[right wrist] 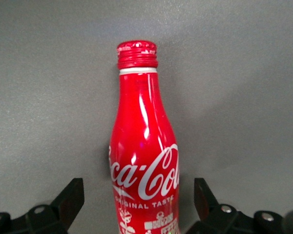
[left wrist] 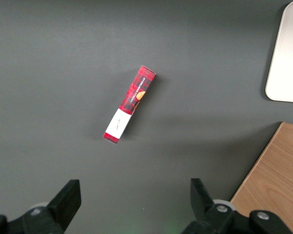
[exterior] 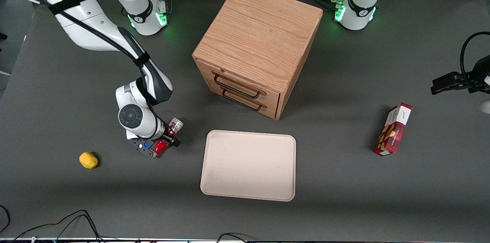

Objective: Place coke bottle on tray
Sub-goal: 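Close the right gripper around the bottle's body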

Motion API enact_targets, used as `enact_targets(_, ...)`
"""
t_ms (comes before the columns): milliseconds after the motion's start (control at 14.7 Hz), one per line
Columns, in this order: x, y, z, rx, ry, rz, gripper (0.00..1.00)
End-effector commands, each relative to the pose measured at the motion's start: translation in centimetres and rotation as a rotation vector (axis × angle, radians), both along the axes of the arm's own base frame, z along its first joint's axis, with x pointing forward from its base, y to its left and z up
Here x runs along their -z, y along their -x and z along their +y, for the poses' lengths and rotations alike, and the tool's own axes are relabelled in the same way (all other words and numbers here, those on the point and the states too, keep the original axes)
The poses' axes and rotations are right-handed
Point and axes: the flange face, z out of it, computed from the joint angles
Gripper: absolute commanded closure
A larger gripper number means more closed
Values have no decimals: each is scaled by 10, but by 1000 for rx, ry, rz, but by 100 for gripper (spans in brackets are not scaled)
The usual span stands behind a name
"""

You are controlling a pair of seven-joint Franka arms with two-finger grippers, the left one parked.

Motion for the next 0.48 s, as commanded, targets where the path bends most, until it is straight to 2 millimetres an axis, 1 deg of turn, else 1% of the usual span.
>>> enact_targets(0, 2, -2, 2, 0, 19, -24, 2)
enact_targets(68, 3, -2, 1, 0, 20, -23, 4)
enact_targets(136, 3, -2, 1, 0, 21, -23, 10)
enact_targets(204, 3, -2, 2, -3, 21, -23, 28)
enact_targets(272, 4, -2, 1, -2, 23, -22, 62)
enact_targets(340, 4, -1, 2, -4, 23, -22, 99)
enact_targets(408, 3, -1, 2, -4, 22, -24, 100)
